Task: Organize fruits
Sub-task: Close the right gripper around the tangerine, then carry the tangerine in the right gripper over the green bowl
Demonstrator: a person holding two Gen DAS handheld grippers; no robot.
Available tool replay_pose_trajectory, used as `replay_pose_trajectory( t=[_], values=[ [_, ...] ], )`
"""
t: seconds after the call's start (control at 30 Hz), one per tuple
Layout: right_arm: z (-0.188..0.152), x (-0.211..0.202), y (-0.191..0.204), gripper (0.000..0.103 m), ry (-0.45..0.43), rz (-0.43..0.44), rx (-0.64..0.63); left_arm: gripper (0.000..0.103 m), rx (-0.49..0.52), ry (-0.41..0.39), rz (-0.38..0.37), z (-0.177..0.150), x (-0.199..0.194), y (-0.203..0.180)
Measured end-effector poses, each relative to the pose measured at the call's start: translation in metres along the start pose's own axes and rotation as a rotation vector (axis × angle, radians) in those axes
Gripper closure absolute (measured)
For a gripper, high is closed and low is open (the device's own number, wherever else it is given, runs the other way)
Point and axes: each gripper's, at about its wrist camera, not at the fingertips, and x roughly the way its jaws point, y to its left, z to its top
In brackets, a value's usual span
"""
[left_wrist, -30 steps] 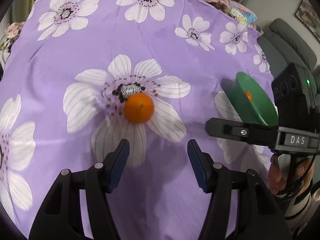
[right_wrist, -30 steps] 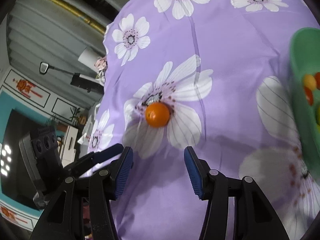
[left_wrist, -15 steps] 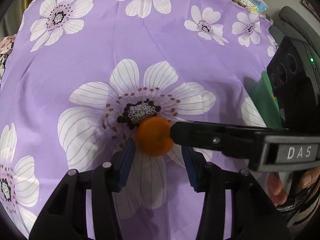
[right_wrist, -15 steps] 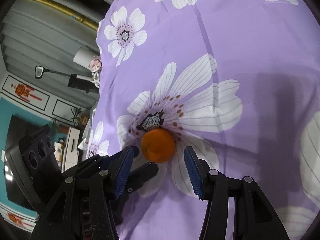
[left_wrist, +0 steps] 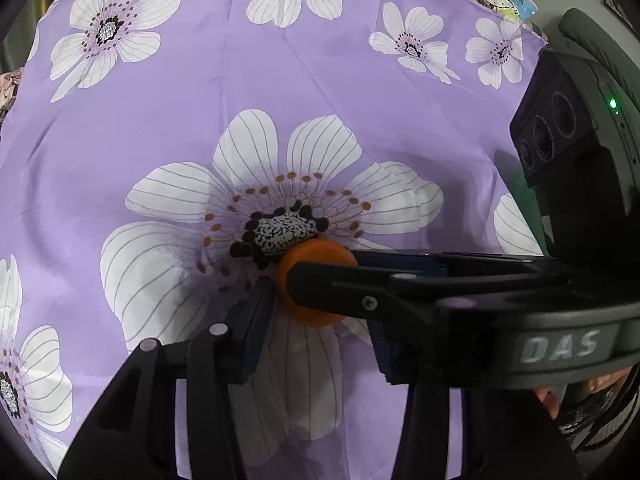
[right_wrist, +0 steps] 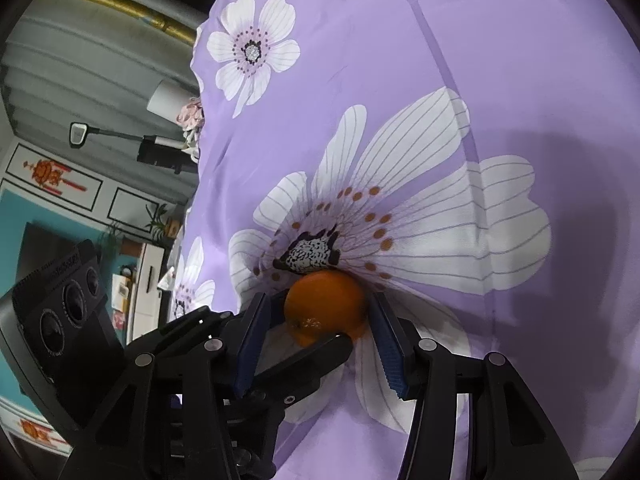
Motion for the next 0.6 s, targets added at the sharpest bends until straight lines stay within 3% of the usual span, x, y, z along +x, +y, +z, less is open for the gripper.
replay_pose_trajectory(
  t=[0.07, 0.33, 0.6],
  values=[
    [-0.001, 0.001, -0.003, 0.056, 0.001, 0.004, 0.006, 0.059, -0.003, -0.004, 0.002, -0.001, 0.0, -0.001],
    [-0.006, -0.006, -0.001, 0.058, -0.013, 0.013, 0.004, 0.059, 0.009, -0.02, 0.012, -0.005, -0.009, -0.012],
    [-0.025, -0.051, 0.011, 0.058, -0.096, 0.038, -0.014, 0.059, 0.076, -0.101, -0.001, -0.015, -0.048, -0.049]
  ],
)
